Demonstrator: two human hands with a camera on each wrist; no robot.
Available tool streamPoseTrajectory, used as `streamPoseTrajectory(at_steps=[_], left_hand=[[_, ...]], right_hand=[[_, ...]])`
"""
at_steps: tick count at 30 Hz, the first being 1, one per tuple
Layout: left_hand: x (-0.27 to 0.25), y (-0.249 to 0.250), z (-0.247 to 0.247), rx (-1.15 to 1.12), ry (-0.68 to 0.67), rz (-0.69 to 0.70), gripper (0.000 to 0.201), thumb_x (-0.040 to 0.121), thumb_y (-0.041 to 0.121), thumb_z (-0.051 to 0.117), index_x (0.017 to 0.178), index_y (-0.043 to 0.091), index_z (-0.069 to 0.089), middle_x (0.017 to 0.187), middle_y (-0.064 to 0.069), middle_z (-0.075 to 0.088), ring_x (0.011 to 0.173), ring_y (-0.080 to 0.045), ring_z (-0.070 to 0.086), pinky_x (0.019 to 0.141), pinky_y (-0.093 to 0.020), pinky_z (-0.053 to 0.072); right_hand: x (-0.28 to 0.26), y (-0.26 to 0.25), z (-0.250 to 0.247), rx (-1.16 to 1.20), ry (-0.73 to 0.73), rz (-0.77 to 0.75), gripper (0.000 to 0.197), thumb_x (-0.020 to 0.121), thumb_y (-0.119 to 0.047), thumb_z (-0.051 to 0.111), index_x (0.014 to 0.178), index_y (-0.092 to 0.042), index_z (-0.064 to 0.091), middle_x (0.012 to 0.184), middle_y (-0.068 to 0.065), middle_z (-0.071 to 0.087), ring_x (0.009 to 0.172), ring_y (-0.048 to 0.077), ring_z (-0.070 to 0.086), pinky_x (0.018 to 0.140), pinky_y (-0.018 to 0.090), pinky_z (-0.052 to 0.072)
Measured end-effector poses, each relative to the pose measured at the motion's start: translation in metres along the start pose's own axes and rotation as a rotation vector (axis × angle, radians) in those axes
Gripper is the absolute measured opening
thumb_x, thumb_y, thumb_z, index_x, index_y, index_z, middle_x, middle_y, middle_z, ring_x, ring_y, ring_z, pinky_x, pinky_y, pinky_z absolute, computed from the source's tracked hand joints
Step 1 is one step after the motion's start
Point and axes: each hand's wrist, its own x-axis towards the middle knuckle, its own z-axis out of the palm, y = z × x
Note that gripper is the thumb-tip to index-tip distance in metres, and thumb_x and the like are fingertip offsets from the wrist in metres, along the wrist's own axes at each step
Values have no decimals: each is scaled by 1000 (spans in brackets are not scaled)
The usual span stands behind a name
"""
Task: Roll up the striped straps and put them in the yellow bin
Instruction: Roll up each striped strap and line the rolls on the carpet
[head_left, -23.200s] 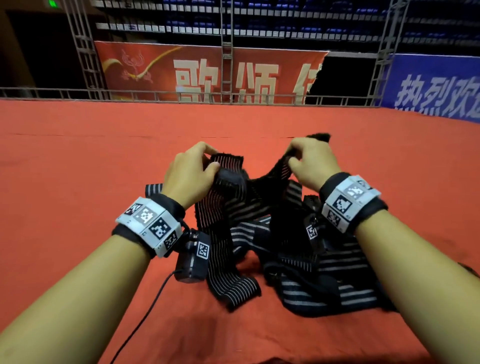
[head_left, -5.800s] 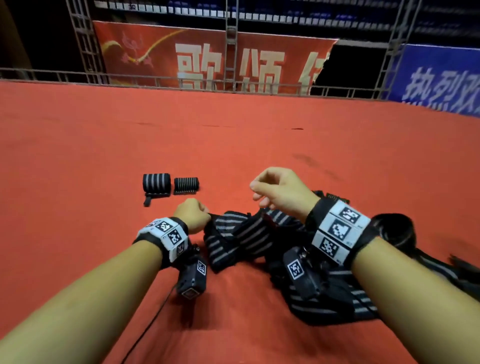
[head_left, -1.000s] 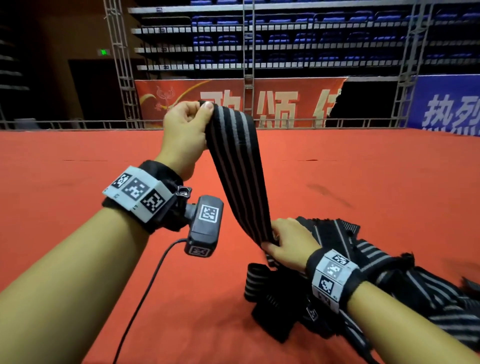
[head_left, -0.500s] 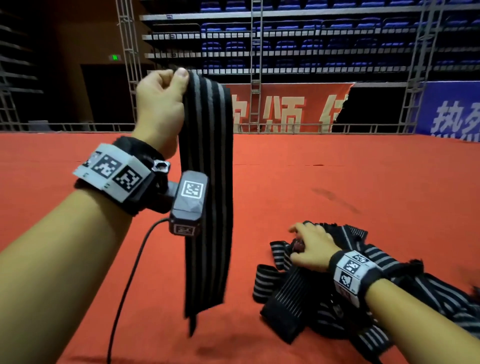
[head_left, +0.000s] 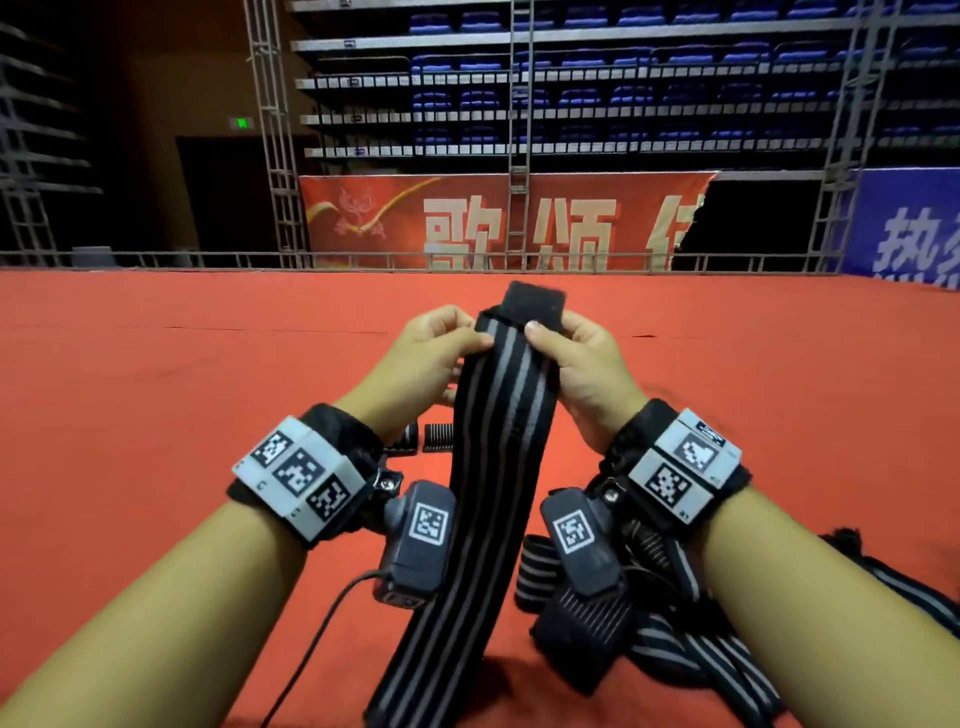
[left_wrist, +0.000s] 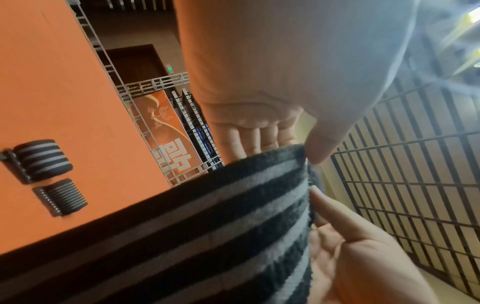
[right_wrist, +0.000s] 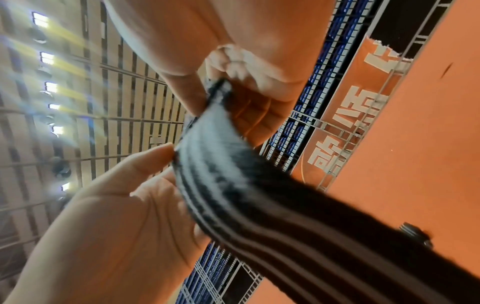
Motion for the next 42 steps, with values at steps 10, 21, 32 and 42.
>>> streamPoseTrajectory(at_steps=[10,21,32,42], left_hand=[[4,-4,11,107,28,107,11,99,13,55,88,10,58,78,-3,62,69,-13,58,63,-27,49],[-14,45,3,-126,-170,111,17,87,23,66,99,16,55,92,-20,53,83,-32,45,62,-30,37],[-23,51,-6,89,-143,132,4,96,12,59,99,13,57,78,6,67,63,-6,67,50,-22,52],[10,-69,7,320,-38,26,14,98,9,55,87,17,57,77,-5,60,53,-2,52,54,-17,43]], right_hand=[[-12,2,-6,-223,-151,-199,30,88,-4,54,110,-21,63,101,-2,70,93,7,66,83,23,50],[-28,-63,-7,-98,-293,-179,28,97,-1,50,124,5,56,110,18,66,93,22,66,83,30,56],[-33,-63,-3,-164,-345,-138,30,97,-1,49,126,0,55,108,14,65,90,20,66,78,29,57],[-3,38,-39,-620,-276,33,25,91,0,59,73,-16,54,56,-2,53,48,6,46,51,24,37]])
